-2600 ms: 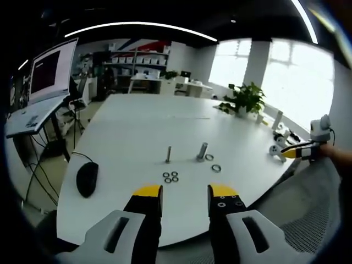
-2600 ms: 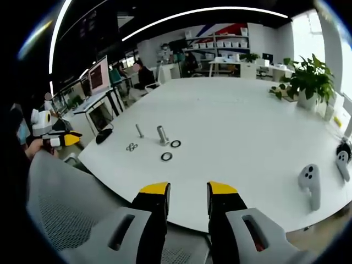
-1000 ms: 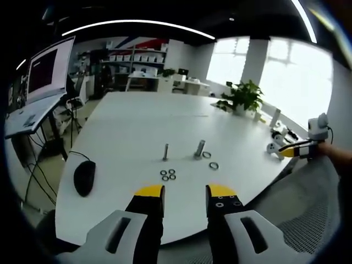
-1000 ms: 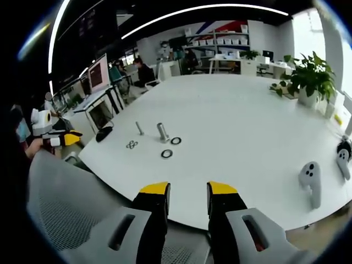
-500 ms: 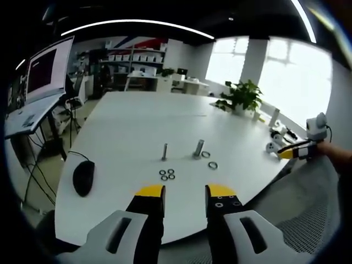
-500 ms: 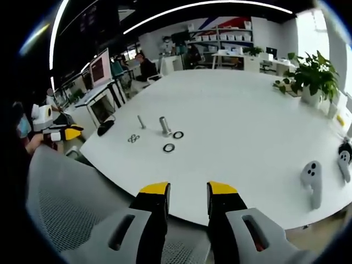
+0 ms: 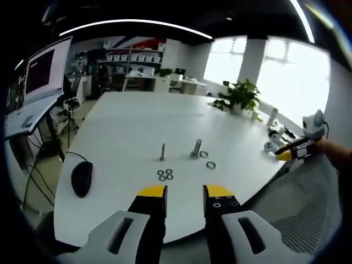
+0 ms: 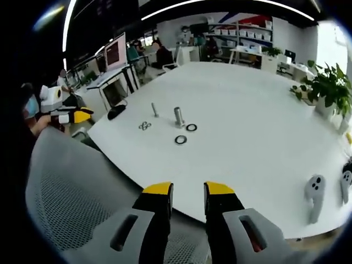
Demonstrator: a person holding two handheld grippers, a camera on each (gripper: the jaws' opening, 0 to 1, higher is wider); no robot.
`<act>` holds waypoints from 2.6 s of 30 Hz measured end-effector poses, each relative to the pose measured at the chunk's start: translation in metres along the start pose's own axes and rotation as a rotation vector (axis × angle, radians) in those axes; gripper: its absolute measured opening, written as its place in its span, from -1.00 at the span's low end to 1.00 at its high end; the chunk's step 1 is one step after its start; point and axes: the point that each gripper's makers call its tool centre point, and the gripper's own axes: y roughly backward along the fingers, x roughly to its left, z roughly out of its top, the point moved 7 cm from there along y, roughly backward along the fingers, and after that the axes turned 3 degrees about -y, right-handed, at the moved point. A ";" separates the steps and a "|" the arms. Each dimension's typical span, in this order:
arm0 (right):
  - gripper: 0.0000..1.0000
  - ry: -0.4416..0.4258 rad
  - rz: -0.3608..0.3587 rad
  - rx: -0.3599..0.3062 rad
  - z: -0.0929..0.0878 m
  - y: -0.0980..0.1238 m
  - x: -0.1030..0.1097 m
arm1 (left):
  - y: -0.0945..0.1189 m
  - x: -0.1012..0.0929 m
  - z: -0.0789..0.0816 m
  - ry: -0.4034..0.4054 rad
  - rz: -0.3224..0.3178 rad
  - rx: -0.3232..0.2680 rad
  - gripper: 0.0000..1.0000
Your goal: Place the washer onto the threaded stud by aligning its center hole with the stud, sliding it down to the base, and recovering from edge contact or off-axis alignment until the washer reaches the visible bottom stop.
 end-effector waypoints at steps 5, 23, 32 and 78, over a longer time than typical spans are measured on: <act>-0.51 0.047 0.007 0.028 0.002 -0.003 0.001 | 0.001 0.002 -0.001 0.003 -0.004 0.001 -0.52; -0.51 0.102 0.026 0.013 0.028 -0.006 0.004 | 0.000 0.001 -0.001 -0.003 -0.024 0.003 -0.51; -0.51 0.103 0.018 -0.073 0.062 -0.016 0.003 | 0.001 0.003 0.002 0.008 -0.009 -0.030 -0.50; -0.50 0.417 0.144 0.152 0.099 -0.120 0.038 | 0.002 0.003 0.002 0.023 -0.002 -0.031 -0.50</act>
